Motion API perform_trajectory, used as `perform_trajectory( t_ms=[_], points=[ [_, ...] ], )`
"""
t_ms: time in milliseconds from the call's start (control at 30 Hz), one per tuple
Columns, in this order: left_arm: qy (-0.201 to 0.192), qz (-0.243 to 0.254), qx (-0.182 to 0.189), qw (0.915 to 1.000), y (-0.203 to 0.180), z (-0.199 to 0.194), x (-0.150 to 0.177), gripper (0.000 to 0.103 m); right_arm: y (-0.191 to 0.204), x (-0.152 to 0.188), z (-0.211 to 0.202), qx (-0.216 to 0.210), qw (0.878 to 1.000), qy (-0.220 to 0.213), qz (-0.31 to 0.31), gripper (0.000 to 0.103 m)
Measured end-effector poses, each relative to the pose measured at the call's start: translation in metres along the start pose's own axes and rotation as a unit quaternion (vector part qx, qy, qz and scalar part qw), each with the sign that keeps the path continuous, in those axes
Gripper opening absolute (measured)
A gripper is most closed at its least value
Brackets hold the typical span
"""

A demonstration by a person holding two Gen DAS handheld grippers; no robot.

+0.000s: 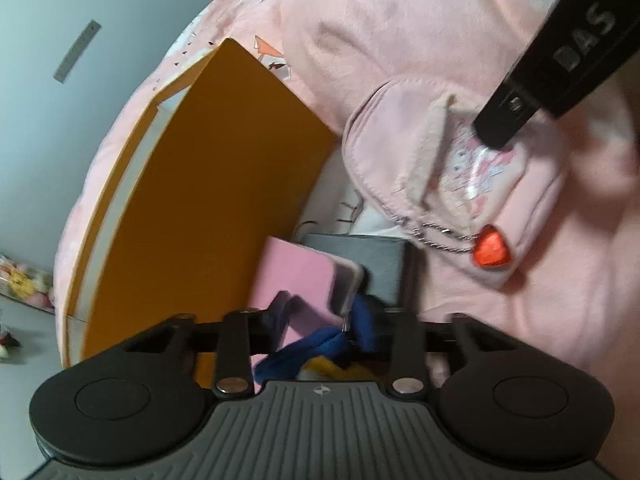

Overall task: Organize objects
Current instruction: 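Grasp the pink wallet with the left gripper while the right gripper holds the backpack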

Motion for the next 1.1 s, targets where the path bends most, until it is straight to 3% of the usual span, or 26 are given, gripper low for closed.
perform_trajectory(
  t_ms=[267,500,600,700,733,800,933,1100],
  points=[
    [-0.040,-0.038,-0.033,0.9979,0.014,-0.026,-0.003,0.015,0.001,0.001,-0.001,0.003,1.000,0.000,-0.004,0.013],
    [-0.075,-0.109,0.018,0.9911,0.036,-0.055,-0.015,0.013,0.002,0.001,-0.005,0.001,1.000,-0.006,0.000,0.013],
    [-0.083,-0.161,0.078,0.9803,0.049,-0.066,-0.021,0.013,0.004,-0.002,-0.010,-0.002,1.000,-0.014,0.001,0.013],
    [-0.083,-0.228,0.149,0.9585,0.066,-0.069,-0.022,0.012,0.005,-0.006,-0.011,-0.007,1.000,-0.019,0.002,0.013],
    [-0.082,-0.243,0.155,0.9539,0.071,-0.066,-0.021,0.011,0.005,-0.007,-0.009,-0.009,1.000,-0.018,0.004,0.013],
    [-0.076,-0.274,0.148,0.9472,0.086,-0.055,-0.018,0.009,0.005,-0.008,-0.004,-0.010,1.000,-0.012,0.007,0.013],
    [-0.060,-0.306,0.122,0.9421,0.101,-0.040,-0.012,0.006,0.004,-0.006,0.007,-0.003,1.000,0.006,0.004,0.015],
    [-0.049,-0.326,0.128,0.9354,0.103,-0.037,-0.003,0.011,0.002,-0.009,0.010,-0.001,1.000,0.012,0.006,0.022]
  ],
)
Point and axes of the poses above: each gripper's, at about its wrist camera, not at the fingertips, and z roughly the way its jaws point, y to its left, x to its underside, the point moved 8 cm from there along z, roughly the way its jaws point, and after that the axes turned 8 degrees about -x, right-handed, at the moved point
